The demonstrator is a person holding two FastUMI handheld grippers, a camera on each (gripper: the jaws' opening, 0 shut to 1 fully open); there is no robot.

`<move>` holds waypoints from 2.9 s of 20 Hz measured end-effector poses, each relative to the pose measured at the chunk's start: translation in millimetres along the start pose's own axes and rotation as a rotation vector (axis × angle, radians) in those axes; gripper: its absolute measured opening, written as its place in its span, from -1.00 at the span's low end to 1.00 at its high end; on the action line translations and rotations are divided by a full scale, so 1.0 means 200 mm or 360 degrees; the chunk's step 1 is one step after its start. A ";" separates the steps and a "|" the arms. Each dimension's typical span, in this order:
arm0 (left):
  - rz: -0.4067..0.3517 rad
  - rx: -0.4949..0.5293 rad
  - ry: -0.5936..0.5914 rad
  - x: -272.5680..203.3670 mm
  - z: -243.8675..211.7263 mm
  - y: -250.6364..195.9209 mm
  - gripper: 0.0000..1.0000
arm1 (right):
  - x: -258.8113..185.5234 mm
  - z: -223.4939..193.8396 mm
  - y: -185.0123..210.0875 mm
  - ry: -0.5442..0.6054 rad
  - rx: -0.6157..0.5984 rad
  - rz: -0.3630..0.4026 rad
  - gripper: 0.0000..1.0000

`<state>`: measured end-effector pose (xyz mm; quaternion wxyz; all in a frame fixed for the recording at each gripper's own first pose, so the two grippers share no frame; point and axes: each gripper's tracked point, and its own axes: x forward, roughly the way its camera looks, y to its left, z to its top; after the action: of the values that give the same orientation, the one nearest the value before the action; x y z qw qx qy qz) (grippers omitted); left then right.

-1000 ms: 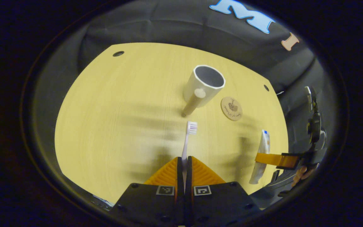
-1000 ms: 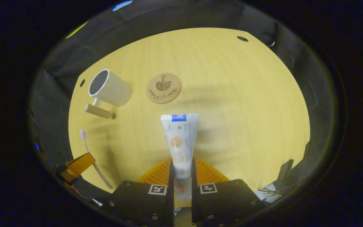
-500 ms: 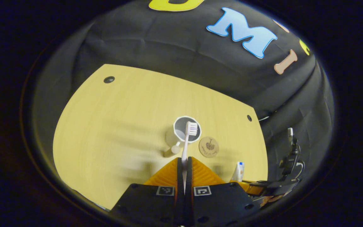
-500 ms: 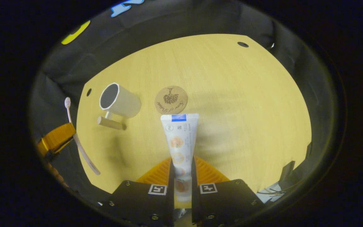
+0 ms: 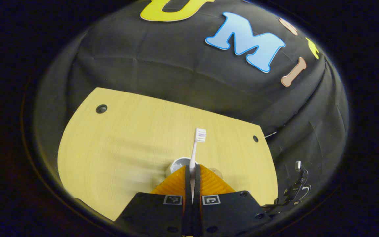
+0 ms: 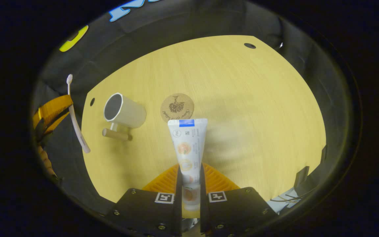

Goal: Put the toothbrush and toothpaste on the desktop into the cup, then pick up the cup and place it on the coaster on the desktop.

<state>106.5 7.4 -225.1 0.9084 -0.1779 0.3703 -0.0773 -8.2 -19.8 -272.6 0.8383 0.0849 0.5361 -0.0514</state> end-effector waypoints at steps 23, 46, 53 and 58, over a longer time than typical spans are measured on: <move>-0.0078 0.0136 -0.0122 0.53 0.08 0.01 -0.84 | -0.10 0.28 -0.10 -0.0091 0.0137 0.0000 -0.54; -0.0068 0.0151 -0.0058 0.38 -0.20 0.11 -0.33 | -0.10 0.35 0.04 -0.0126 0.0061 0.0059 -0.54; -0.0052 0.0143 -0.0079 0.25 -0.21 0.15 -0.39 | -0.12 0.50 0.25 -0.0196 -0.0016 0.0155 -0.54; -0.0022 0.0118 -0.0090 0.15 -0.23 0.25 -0.32 | -0.14 0.70 0.45 -0.0310 -0.0002 0.0251 -0.56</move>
<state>97.4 32.7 -293.8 0.9240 -0.1487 0.3401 -0.0922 120.1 39.7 -182.4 0.8879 0.1209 0.4439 0.0069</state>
